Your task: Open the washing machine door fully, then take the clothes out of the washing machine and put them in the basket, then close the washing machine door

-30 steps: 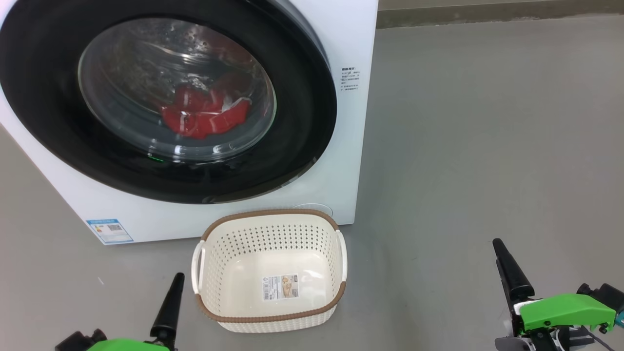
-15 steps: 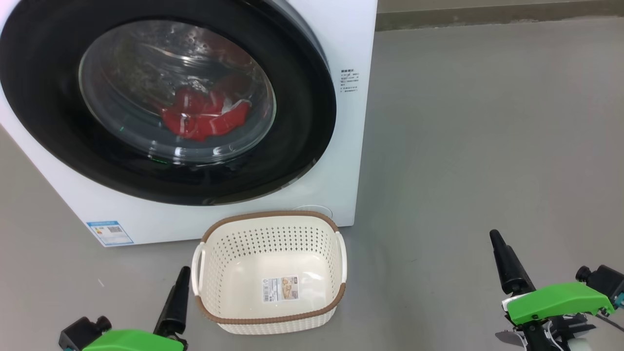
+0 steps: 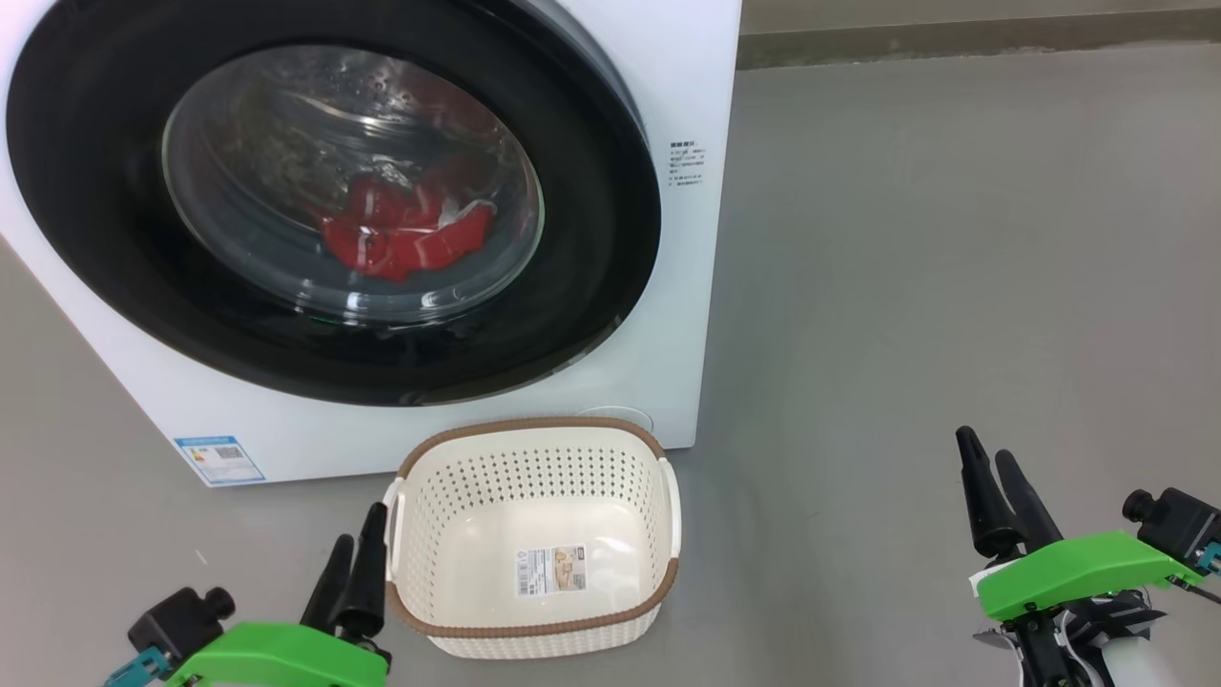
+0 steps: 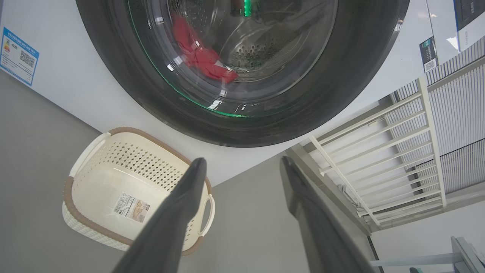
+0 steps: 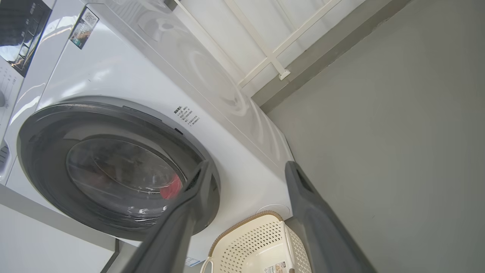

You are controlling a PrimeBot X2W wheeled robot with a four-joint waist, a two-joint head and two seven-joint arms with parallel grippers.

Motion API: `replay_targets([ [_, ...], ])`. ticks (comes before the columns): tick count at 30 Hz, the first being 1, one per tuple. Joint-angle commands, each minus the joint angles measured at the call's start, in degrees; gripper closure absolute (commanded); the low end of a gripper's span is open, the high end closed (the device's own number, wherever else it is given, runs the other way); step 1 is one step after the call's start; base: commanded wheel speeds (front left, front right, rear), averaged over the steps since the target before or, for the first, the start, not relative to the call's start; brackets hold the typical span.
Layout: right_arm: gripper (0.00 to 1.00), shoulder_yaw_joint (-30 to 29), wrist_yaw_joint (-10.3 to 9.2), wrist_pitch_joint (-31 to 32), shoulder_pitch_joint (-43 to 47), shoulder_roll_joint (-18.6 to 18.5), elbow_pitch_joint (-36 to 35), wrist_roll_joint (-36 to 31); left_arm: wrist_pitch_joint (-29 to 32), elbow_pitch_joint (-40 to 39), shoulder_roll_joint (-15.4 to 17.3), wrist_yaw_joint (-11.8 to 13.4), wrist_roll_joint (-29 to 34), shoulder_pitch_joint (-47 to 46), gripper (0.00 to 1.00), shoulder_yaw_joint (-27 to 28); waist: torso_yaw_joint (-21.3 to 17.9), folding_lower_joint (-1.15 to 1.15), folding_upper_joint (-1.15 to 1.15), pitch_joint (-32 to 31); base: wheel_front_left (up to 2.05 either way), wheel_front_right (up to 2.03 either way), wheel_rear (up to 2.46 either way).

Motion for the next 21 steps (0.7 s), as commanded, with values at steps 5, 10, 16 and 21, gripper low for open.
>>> replay_targets([
  [5,0.00,0.6,-0.02,-1.4,-3.3,-0.9,-1.2,-4.3,-1.5,-0.6,0.7,0.6,4.5,-3.4,0.00,0.2,0.0,0.00,0.00,-0.3,0.00,0.00,0.00],
  [10,0.00,0.9,-0.02,-2.3,-3.9,-0.9,-0.7,-7.8,-2.3,-0.2,0.8,0.8,7.8,-4.1,0.00,-0.2,0.0,0.00,0.00,-0.6,0.00,0.00,0.00],
  [16,0.00,1.7,-0.03,-3.3,-4.7,-1.0,-0.1,-11.5,-3.4,0.5,0.9,1.0,11.6,-5.1,0.00,-0.8,-0.2,0.00,0.00,-0.7,0.00,0.00,0.00],
  [21,0.00,2.9,-0.03,-4.1,-5.4,-1.1,0.2,-14.9,-4.2,0.8,0.9,1.1,14.8,-6.0,0.00,-1.4,-0.2,0.00,0.00,-0.6,0.00,0.00,0.00],
])
